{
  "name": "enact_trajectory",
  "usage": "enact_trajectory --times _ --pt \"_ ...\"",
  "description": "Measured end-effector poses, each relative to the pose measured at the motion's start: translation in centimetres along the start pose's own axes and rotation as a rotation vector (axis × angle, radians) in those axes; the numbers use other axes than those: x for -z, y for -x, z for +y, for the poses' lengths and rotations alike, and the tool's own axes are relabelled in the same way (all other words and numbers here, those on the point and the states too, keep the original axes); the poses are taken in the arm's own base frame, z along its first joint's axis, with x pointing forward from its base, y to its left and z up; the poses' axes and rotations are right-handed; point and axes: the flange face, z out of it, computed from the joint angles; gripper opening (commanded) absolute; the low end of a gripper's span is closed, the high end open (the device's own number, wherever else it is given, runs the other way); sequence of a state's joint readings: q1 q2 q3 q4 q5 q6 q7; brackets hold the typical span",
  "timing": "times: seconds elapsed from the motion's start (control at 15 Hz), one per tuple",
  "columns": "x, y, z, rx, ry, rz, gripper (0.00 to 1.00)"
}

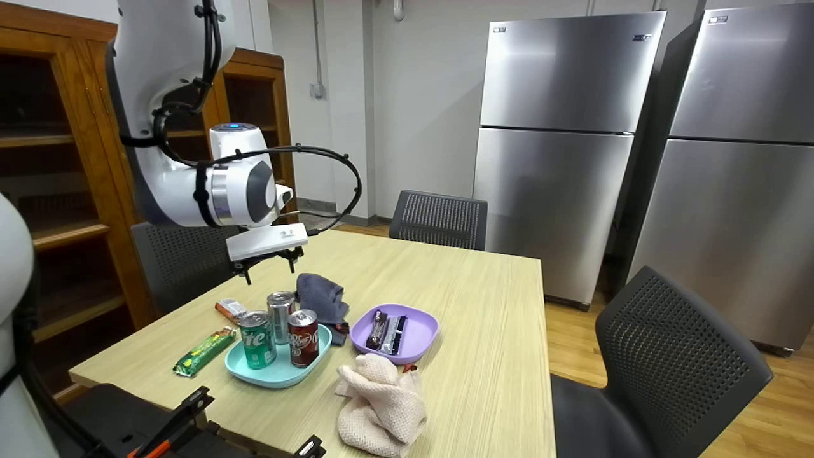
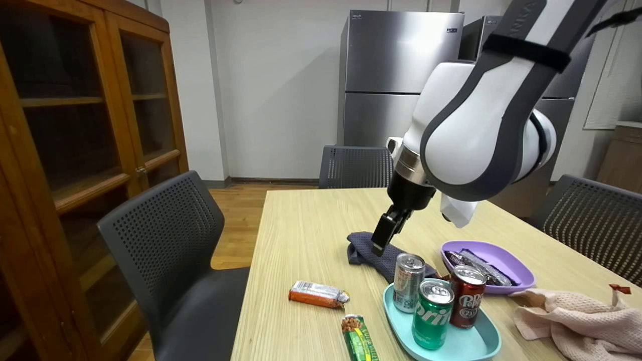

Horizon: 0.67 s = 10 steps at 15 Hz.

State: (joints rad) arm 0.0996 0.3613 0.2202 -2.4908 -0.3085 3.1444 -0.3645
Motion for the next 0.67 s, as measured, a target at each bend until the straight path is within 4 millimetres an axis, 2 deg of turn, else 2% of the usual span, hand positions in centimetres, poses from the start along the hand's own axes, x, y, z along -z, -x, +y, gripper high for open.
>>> enact_trajectory --times 0.67 --pt "0.8 -5.1 -5.5 0.206 -0.023 0.058 1.00"
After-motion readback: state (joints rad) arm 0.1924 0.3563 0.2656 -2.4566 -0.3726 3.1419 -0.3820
